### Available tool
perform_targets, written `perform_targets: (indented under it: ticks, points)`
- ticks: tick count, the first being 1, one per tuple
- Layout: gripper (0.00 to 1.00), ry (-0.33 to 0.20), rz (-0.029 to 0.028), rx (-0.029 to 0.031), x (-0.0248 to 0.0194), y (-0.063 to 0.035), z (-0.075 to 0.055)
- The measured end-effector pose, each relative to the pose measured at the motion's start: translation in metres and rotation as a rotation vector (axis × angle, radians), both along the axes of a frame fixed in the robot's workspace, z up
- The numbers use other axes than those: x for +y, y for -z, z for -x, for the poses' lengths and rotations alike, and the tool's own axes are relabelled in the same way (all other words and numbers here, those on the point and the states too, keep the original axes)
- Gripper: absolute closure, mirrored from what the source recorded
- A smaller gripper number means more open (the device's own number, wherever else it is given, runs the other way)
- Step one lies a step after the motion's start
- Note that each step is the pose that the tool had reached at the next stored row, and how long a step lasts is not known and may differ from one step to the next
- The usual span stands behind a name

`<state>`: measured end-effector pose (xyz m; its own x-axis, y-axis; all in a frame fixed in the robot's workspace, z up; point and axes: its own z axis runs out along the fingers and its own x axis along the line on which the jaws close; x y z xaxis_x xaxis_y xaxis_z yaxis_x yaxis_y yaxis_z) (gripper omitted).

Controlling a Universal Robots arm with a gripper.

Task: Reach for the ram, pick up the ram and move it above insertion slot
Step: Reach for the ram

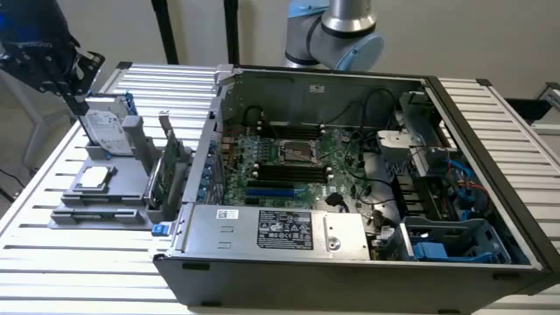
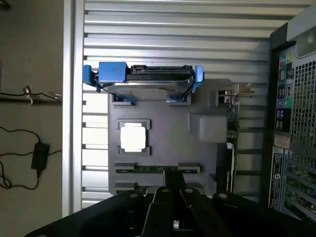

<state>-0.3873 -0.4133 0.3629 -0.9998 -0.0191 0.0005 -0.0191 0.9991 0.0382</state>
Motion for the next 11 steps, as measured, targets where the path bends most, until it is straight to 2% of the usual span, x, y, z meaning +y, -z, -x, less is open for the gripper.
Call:
perform_targets:
  ticks: [11]
  points:
    - [0.89, 0.0, 0.0, 0.0, 0.0, 0.0, 0.0]
